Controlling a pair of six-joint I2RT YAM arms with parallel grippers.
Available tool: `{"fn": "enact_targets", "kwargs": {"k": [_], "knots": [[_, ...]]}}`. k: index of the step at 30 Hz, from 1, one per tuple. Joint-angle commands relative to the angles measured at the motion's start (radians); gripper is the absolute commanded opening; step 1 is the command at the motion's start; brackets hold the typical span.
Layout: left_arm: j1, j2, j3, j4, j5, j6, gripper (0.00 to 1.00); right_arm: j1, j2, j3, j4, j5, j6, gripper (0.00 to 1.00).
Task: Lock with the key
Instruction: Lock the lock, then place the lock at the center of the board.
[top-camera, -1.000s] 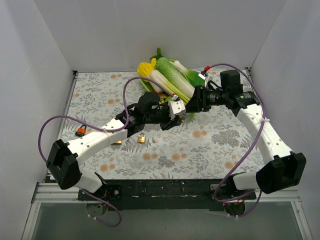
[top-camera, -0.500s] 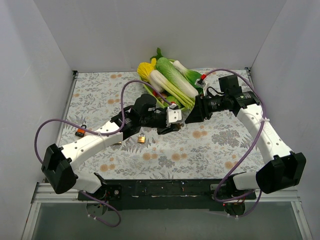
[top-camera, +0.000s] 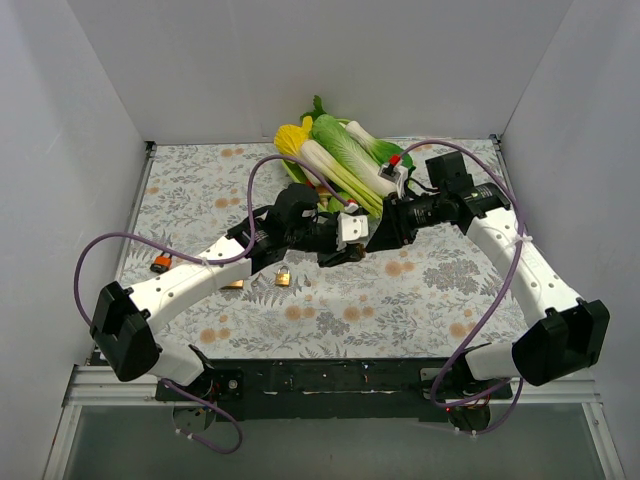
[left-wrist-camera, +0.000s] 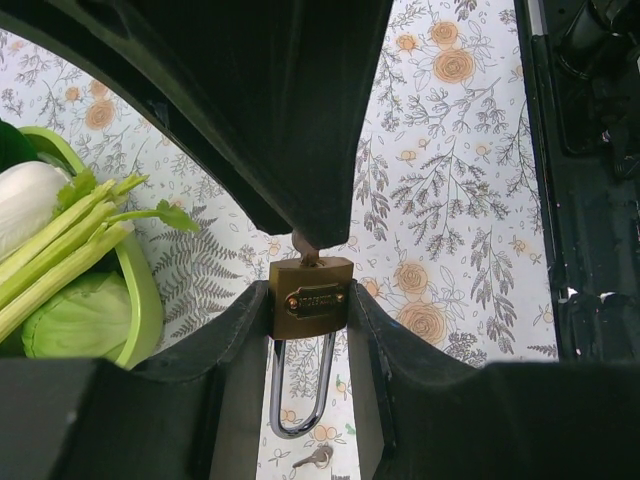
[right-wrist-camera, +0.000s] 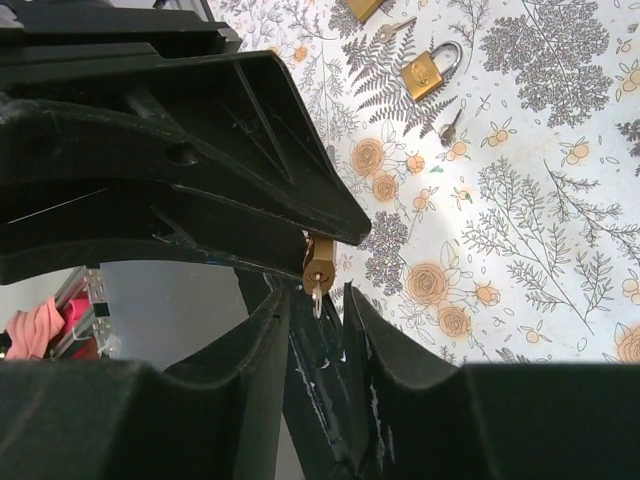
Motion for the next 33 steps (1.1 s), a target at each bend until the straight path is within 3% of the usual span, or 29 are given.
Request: {"fn": "enact_targets", "kwargs": {"k": [1,5,7,8,19,28,31,33], "knots": [[-0.007,-0.014,0.043,0.011,0.014,0.008,0.00,0.004,0.014,0.006,-0.003,-0.003,-0.006,0.33],[-0.012,-0.017,0.040,0.017,0.008,0.009,0.00,0.002,0.015,0.000,0.007,-0.008,0.011,0.22],[-0.012,-0.019,0.034,0.018,0.002,0.012,0.00,0.002,0.018,0.004,0.007,-0.011,0.014,0.11],[-0.012,-0.020,0.034,0.017,-0.001,0.016,0.00,0.002,0.018,0.004,0.006,-0.011,0.017,0.02],[-0.010,-0.068,-0.052,0.023,-0.116,0.101,0.00,-0.010,0.011,0.014,-0.049,-0.032,0.007,0.01],[0.039,-0.097,-0.098,-0.014,-0.113,0.124,0.00,-0.030,-0.031,0.001,-0.115,0.003,-0.056,0.01],[0.056,-0.114,-0.113,-0.095,-0.046,0.244,0.00,-0.050,-0.038,-0.003,-0.129,0.012,-0.059,0.01],[0.059,-0.112,-0.113,-0.179,0.036,0.418,0.00,-0.078,-0.040,-0.003,-0.137,0.026,-0.061,0.01]]}}
